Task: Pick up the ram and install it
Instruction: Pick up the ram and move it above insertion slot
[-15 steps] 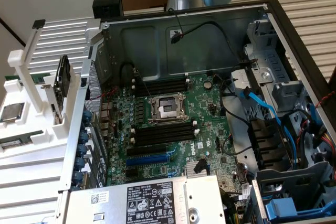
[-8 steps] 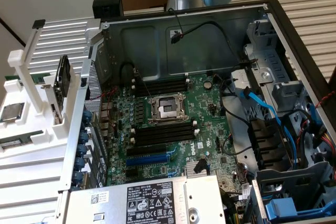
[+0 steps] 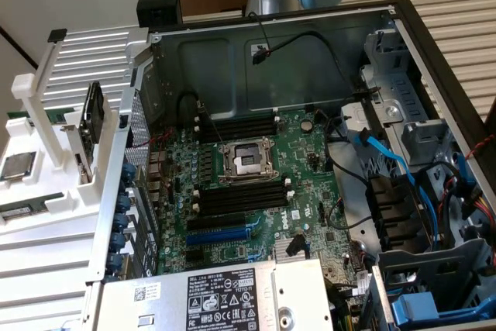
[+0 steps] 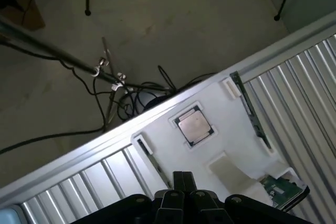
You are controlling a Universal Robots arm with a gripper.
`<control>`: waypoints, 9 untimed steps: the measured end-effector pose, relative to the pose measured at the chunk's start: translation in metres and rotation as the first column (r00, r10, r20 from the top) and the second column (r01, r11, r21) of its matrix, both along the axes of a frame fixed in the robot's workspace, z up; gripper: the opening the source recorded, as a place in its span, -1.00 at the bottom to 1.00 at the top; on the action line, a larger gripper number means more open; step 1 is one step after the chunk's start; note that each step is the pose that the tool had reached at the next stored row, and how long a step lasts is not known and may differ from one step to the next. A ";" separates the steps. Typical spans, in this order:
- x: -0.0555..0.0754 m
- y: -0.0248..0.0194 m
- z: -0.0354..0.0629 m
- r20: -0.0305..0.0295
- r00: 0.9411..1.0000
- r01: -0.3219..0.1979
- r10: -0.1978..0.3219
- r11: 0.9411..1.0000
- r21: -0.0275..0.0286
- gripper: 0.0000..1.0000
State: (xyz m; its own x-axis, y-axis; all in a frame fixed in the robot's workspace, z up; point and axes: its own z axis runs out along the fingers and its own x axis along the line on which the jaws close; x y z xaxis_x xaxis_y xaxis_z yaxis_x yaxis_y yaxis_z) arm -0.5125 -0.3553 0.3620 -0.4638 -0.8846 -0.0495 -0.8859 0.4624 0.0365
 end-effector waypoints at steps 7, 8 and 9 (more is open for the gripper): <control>0.000 0.0000 -0.0013 0.000 0.992 -0.128 0.128 0.992 0.000 -0.80; 0.000 0.0000 -0.0015 0.000 0.989 -0.145 0.145 0.989 0.000 -0.80; 0.000 0.0000 -0.0017 0.000 0.987 -0.163 0.163 0.987 0.000 -0.80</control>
State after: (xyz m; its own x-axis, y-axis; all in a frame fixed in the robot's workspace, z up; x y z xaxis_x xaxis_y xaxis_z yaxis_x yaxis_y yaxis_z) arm -0.5124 -0.3553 0.3603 -0.3136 -0.9483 -0.0494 -0.9494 0.3121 0.0365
